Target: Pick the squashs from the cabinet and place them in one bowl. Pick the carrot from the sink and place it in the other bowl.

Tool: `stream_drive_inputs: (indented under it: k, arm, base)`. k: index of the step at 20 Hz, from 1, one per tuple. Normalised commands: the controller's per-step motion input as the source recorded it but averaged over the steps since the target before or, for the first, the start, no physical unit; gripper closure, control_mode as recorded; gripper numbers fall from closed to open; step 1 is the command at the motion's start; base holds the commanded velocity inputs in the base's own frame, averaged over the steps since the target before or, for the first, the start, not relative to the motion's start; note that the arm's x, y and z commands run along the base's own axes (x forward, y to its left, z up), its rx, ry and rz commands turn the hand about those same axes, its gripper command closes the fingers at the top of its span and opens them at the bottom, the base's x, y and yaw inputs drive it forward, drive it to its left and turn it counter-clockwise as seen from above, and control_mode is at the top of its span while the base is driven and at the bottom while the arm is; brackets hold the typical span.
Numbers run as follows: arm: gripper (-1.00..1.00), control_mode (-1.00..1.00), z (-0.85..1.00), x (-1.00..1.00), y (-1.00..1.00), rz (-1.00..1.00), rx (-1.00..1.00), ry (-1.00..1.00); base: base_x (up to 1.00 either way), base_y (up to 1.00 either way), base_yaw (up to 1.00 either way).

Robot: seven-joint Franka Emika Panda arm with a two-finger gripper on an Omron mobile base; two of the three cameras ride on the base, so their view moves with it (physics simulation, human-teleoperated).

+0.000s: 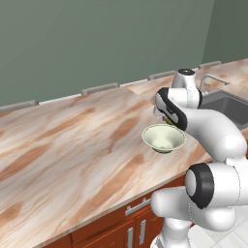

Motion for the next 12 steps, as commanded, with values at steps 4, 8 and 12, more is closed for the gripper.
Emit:
stream_drive_inputs:
  k: [4, 8, 12]
  arm:
    - [1.00, -1.00, -0.19, 0.16, -0.01, 0.00, 0.00, 0.00]
    - [1.00, -1.00, -0.20, 0.11, -0.01, 0.00, 0.00, 0.00]
    - [1.00, -1.00, -0.20, 0.07, -0.01, 0.00, 0.00, 0.00]
  base:
    - [0.00, 0.00, 0.00]
    - [0.00, 0.00, 0.00]
    - [0.00, 0.00, 0.00]
